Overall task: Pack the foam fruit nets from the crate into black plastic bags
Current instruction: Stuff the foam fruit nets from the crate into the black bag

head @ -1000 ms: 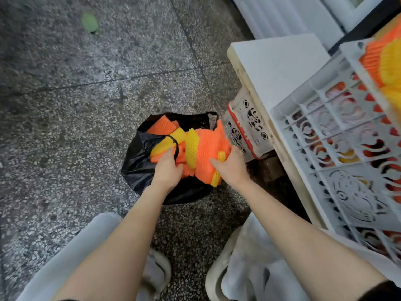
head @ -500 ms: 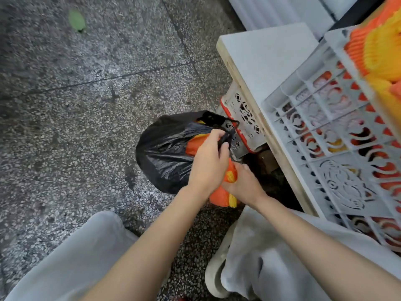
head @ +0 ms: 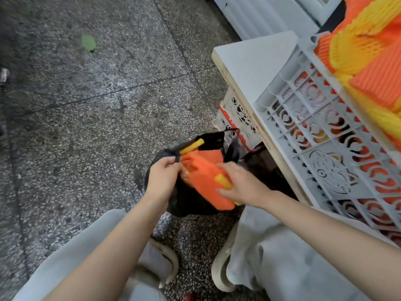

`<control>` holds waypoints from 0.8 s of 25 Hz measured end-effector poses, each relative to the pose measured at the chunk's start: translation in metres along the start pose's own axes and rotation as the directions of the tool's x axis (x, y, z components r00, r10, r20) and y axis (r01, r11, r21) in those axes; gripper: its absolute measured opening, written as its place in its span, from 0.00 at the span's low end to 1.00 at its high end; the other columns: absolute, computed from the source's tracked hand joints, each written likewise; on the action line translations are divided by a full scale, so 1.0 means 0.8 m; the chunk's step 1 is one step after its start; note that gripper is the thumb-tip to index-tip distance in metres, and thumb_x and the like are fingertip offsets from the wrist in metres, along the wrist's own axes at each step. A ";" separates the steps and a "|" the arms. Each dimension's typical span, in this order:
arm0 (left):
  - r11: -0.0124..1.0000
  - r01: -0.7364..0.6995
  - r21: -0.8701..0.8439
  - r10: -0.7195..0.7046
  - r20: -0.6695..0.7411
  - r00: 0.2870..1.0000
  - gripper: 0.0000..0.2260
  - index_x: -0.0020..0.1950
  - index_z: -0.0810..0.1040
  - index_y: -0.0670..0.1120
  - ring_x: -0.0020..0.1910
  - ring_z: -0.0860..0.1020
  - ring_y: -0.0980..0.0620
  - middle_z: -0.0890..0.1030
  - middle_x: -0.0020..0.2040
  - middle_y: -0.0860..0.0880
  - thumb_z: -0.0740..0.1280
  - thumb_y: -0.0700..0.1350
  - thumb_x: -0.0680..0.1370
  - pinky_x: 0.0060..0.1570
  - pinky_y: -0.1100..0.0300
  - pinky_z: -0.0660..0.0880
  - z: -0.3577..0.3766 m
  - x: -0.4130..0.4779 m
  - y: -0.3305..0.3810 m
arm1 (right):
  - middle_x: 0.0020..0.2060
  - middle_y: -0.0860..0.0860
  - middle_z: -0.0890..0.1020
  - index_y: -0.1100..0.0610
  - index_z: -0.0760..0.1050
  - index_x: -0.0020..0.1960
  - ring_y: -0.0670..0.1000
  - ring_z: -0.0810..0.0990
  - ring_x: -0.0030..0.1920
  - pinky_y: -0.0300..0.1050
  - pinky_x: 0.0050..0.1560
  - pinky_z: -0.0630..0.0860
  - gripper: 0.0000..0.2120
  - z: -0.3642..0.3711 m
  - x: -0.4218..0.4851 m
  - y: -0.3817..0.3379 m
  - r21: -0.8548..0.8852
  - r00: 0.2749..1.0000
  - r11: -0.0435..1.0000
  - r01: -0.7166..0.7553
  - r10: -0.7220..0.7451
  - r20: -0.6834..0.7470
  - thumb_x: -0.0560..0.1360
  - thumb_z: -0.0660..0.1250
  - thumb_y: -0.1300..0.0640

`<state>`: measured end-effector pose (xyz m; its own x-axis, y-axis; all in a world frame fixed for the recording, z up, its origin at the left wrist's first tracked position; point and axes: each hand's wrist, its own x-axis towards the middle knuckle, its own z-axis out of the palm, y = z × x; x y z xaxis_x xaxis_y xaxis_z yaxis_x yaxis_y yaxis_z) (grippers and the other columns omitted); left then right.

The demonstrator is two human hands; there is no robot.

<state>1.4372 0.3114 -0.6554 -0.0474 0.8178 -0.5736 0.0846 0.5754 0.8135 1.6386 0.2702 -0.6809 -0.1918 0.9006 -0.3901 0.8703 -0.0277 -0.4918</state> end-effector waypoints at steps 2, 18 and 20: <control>0.993 0.096 -0.068 -0.100 -0.066 0.993 0.12 0.35 0.74 0.44 0.30 0.73 0.49 0.74 0.25 0.50 0.59 0.32 0.75 0.41 0.55 0.72 -0.015 0.007 -0.011 | 0.64 0.54 0.70 0.56 0.59 0.74 0.55 0.70 0.64 0.46 0.62 0.67 0.34 0.024 0.013 -0.014 -0.165 0.963 0.979 0.122 -0.077 0.258 0.72 0.67 0.47; 0.973 0.129 -0.191 -0.161 -0.167 0.973 0.11 0.51 0.74 0.45 0.23 0.65 0.54 0.71 0.32 0.49 0.55 0.33 0.78 0.25 0.64 0.65 -0.013 0.031 -0.017 | 0.56 0.47 0.73 0.56 0.64 0.67 0.45 0.73 0.56 0.32 0.51 0.68 0.30 0.062 0.089 -0.054 0.578 0.980 0.808 -0.117 0.187 -0.062 0.69 0.74 0.59; 0.964 0.132 -0.229 -0.170 -0.157 0.973 0.12 0.49 0.74 0.47 0.22 0.65 0.56 0.71 0.32 0.49 0.55 0.33 0.78 0.24 0.65 0.63 -0.016 0.034 -0.015 | 0.60 0.49 0.74 0.55 0.66 0.67 0.48 0.73 0.61 0.37 0.56 0.68 0.30 0.090 0.082 -0.037 0.353 0.991 0.927 -0.129 0.106 0.083 0.68 0.73 0.57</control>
<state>1.4221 0.3267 -0.6792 -0.2166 0.6990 -0.6815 -0.1528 0.6652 0.7309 1.5673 0.2989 -0.7483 -0.1354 0.8533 -0.5035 0.6710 -0.2949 -0.6802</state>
